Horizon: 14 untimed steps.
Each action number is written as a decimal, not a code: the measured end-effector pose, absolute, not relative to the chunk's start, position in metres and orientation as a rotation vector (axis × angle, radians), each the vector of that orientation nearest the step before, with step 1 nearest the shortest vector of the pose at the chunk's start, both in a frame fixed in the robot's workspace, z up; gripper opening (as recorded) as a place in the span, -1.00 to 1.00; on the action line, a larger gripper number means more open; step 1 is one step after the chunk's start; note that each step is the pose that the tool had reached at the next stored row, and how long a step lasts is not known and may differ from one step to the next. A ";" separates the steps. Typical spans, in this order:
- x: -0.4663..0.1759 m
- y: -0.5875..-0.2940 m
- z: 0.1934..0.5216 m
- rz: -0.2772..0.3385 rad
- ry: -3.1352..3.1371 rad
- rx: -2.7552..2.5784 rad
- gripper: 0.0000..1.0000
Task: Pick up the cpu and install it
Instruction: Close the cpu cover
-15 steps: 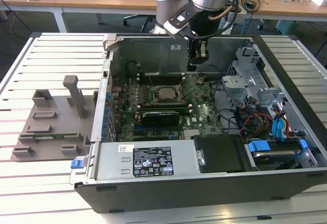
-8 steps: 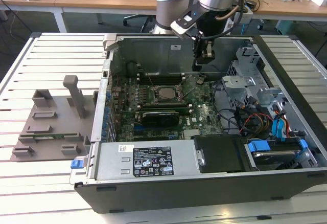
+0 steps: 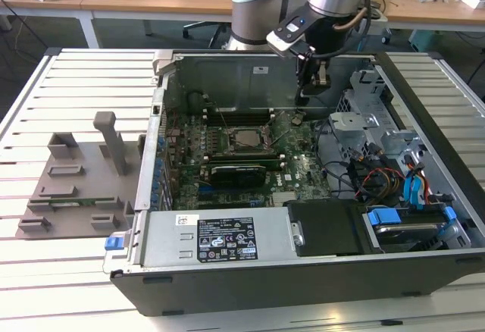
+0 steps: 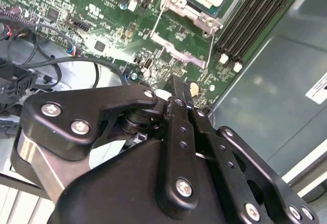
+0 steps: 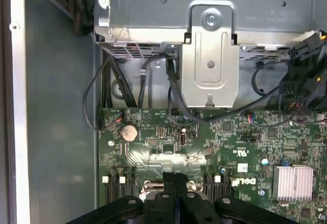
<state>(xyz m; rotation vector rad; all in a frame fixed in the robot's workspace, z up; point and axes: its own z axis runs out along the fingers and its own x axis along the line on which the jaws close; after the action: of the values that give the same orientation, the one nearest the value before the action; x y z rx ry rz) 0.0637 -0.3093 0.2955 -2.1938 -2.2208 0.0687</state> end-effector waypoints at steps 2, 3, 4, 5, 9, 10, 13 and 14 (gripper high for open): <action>0.068 -0.309 0.295 0.069 -2.221 -2.194 -0.79; 0.070 -0.309 0.295 0.069 -2.221 -2.194 -0.79; 0.073 -0.309 0.295 0.069 -2.221 -2.194 -0.79; 0.075 -0.309 0.295 0.069 -2.221 -2.194 -0.79; 0.081 -0.309 0.295 0.069 -2.221 -2.194 -0.79; 0.082 -0.309 0.295 0.069 -2.221 -2.194 -0.79; 0.086 -0.309 0.295 0.069 -2.221 -2.194 -0.79; 0.087 -0.309 0.295 0.069 -2.221 -2.193 -0.79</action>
<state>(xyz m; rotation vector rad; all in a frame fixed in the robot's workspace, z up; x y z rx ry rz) 0.0873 -0.3093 0.2953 -2.1935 -2.2210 0.0691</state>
